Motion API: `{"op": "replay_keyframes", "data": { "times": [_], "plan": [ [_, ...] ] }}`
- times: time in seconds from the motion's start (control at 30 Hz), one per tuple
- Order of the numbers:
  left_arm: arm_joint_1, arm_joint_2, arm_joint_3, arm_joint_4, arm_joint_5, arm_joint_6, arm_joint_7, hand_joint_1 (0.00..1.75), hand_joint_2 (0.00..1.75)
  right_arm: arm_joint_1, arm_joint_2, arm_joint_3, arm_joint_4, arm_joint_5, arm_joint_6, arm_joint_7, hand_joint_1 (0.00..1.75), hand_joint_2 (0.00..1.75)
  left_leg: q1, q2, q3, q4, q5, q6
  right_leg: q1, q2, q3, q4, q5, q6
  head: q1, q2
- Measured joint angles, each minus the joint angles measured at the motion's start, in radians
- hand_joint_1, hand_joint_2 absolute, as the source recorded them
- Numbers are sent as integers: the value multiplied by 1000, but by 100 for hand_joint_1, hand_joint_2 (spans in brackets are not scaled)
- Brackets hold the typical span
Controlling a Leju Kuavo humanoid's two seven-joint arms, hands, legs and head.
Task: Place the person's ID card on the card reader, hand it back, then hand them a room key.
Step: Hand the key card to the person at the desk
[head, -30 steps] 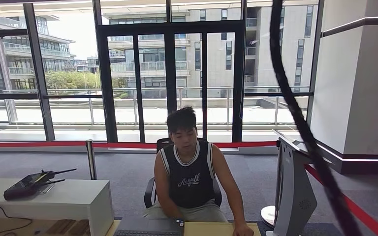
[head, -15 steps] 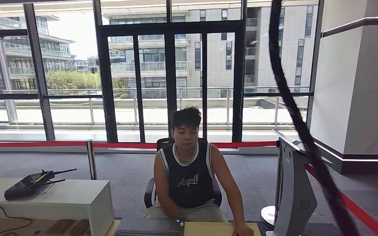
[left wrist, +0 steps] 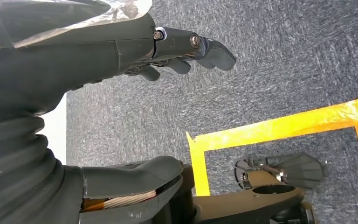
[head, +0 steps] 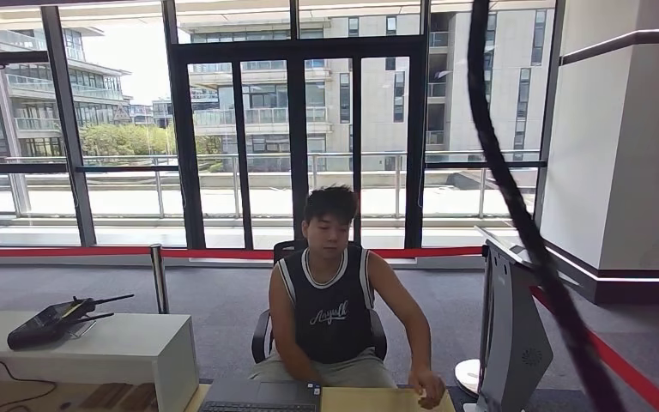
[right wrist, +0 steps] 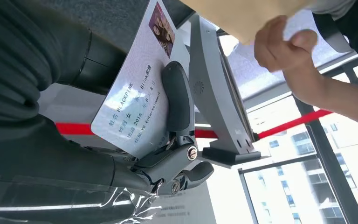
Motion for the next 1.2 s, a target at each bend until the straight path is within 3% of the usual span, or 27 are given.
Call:
{"op": "replay_keyframes", "data": {
  "times": [0.37,0.93,0.97,1.0,1.07,1.1,1.13,1.2],
  "plan": [
    [-27,-6,-9,0,-39,-31,20,0,175,-69,69,37,1,64,142,8,175,175,1,0,0,0,0,0,1,0,0,0,0,0,0,0],
    [-55,-14,-56,0,-76,-59,39,0,175,-158,146,86,96,78,158,75,175,175,0,0,-2,0,1,0,1,0,-1,0,0,0,0,0],
    [-55,-14,-57,0,-76,-60,38,0,175,-162,146,87,100,79,157,76,157,175,0,0,-2,0,1,0,1,0,-2,0,0,0,0,0],
    [-56,-14,-59,0,-76,-60,38,0,175,-166,147,88,105,81,157,77,113,175,0,0,-2,0,1,0,1,0,-2,0,0,0,0,0],
    [-56,-14,-60,0,-75,-60,36,0,175,-170,148,90,112,84,152,80,26,87,0,0,-2,0,1,0,1,0,-2,0,0,0,0,0],
    [-56,-14,-60,0,-75,-60,35,0,175,-170,148,91,115,85,149,83,0,44,0,0,-2,0,1,0,1,0,-2,0,0,0,0,0],
    [-56,-14,-60,0,-74,-60,35,0,175,-171,149,92,117,85,146,87,0,0,0,0,-2,0,1,0,1,0,-2,0,0,0,0,0],
    [-56,-14,-60,0,-73,-61,35,0,175,-171,150,94,122,87,141,93,0,0,0,0,-2,0,1,0,1,0,-2,0,0,0,0,0]
  ]
}}
